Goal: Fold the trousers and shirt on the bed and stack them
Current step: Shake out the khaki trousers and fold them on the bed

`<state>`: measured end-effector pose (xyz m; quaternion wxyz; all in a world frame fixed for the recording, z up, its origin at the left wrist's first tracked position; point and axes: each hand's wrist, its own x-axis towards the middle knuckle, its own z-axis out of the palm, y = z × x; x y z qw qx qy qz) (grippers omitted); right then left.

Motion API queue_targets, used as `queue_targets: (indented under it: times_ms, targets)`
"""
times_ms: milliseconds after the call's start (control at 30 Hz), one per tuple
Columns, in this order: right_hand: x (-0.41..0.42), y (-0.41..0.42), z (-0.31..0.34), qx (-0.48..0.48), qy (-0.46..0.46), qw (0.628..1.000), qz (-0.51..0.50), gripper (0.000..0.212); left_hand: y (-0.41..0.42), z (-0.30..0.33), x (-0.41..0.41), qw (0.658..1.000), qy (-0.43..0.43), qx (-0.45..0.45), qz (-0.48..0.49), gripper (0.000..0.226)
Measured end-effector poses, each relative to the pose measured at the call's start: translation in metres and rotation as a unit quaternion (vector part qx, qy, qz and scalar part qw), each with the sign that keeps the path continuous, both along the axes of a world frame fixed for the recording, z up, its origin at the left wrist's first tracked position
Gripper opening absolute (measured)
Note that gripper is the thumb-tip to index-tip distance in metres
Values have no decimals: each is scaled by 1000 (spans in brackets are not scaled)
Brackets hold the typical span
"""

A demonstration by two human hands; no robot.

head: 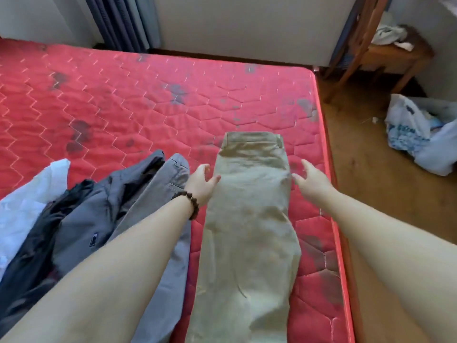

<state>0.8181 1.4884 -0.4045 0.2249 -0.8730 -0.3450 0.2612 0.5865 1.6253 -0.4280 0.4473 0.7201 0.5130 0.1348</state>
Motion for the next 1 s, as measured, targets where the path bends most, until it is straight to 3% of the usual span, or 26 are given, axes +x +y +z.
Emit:
queue_targets:
  times_ms: [133, 267, 367, 433, 567, 767, 1000]
  targets:
    - [-27, -27, -65, -37, -42, 995, 77, 58, -25, -56, 0, 983, 95, 82, -132, 55]
    - [-68, -24, -111, -37, -149, 968, 196, 58, -49, -102, 18, 913, 216, 194, -287, 56]
    - [-82, -26, -146, -99, -198, 937, 271, 63, -74, -133, 17, 872, 245, 248, -345, 59]
    - [-74, -34, -161, -123, -228, 925, 277, 65, -74, -146, 11, 866, 233, 286, -337, 63]
    - [-72, -32, -163, -79, -279, 927, 237, 62, -32, -155, 25, 863, 267, 306, -300, 72]
    - [-19, 50, -167, -96, -311, 919, 223, 66, 34, -157, 92, 880, 303, 282, -234, 63]
    - [6, 72, -188, -37, -275, 937, 212, 59, 42, -175, 96, 886, 261, 337, -184, 55]
